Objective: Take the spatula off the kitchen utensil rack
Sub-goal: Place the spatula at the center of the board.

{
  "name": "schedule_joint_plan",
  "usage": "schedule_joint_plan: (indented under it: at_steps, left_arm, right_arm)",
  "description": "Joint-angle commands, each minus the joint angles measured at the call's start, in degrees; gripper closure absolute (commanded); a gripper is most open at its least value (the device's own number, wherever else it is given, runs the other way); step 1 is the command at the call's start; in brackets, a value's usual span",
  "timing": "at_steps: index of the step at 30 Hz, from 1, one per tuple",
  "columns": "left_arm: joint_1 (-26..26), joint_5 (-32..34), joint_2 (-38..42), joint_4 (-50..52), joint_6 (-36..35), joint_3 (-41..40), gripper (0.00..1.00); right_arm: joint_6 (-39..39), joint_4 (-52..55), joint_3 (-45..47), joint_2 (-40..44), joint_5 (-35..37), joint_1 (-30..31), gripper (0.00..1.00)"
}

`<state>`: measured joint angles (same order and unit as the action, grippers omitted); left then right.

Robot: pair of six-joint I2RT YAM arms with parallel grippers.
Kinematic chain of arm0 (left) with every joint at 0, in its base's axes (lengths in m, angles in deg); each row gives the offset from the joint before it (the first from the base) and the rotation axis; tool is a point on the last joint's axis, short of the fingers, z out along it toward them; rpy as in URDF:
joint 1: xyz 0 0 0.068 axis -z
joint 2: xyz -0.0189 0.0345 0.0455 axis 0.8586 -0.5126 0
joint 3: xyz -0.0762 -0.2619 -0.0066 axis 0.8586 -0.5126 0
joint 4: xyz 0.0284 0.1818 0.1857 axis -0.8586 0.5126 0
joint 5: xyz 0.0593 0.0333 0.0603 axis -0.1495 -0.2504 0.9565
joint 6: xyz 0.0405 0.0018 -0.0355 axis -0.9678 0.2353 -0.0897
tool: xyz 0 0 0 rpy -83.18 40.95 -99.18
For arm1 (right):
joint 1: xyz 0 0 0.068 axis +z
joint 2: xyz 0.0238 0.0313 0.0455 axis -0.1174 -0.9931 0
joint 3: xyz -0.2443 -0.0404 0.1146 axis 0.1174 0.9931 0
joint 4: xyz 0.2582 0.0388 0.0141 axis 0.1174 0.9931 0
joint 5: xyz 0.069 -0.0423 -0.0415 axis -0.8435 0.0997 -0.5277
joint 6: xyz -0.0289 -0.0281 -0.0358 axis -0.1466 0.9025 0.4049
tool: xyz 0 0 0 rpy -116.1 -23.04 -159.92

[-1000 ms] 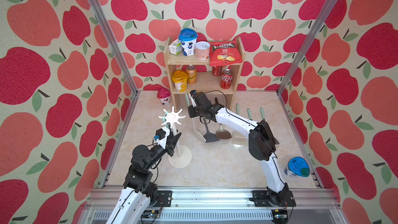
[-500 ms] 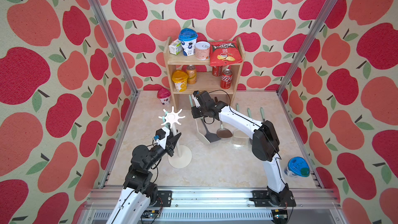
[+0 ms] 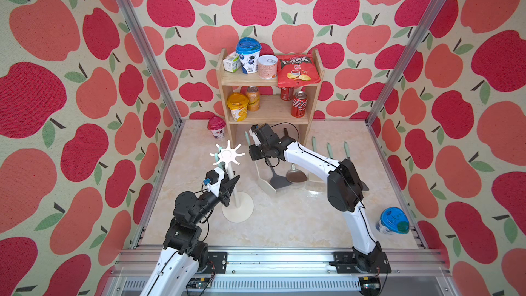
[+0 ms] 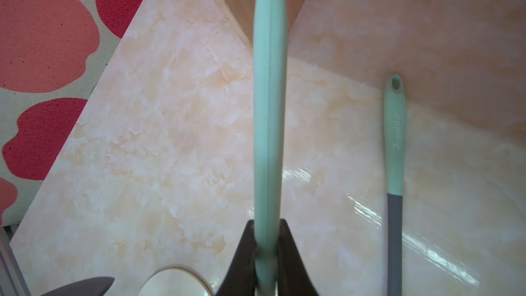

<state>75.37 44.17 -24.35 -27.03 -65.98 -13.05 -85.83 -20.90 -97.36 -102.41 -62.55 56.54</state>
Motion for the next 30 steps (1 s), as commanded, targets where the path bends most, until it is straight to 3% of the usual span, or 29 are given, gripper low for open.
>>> schedule_joint_plan:
  at_steps: [1, 10, 21, 30]
  left_arm:
    - [-0.39, 0.24, -0.88, 1.58, -0.36, -0.42, 1.00]
    - [-0.38, 0.59, -1.02, 3.76, -0.63, 0.93, 1.00]
    - [-0.04, 3.39, -1.28, 6.14, -0.41, 2.63, 1.00]
    - [-0.38, 2.35, -4.96, 3.08, -0.25, 2.86, 1.00]
  right_arm:
    - [-0.36, 2.12, -3.01, -4.68, 1.66, -0.23, 1.00]
    - [2.28, 2.40, -10.02, -10.79, 9.43, 0.12, 1.00]
    - [3.53, 12.41, -26.22, -23.15, 14.74, 1.16, 1.00]
    - [3.91, 13.43, -27.59, -26.23, 20.24, 2.14, 1.00]
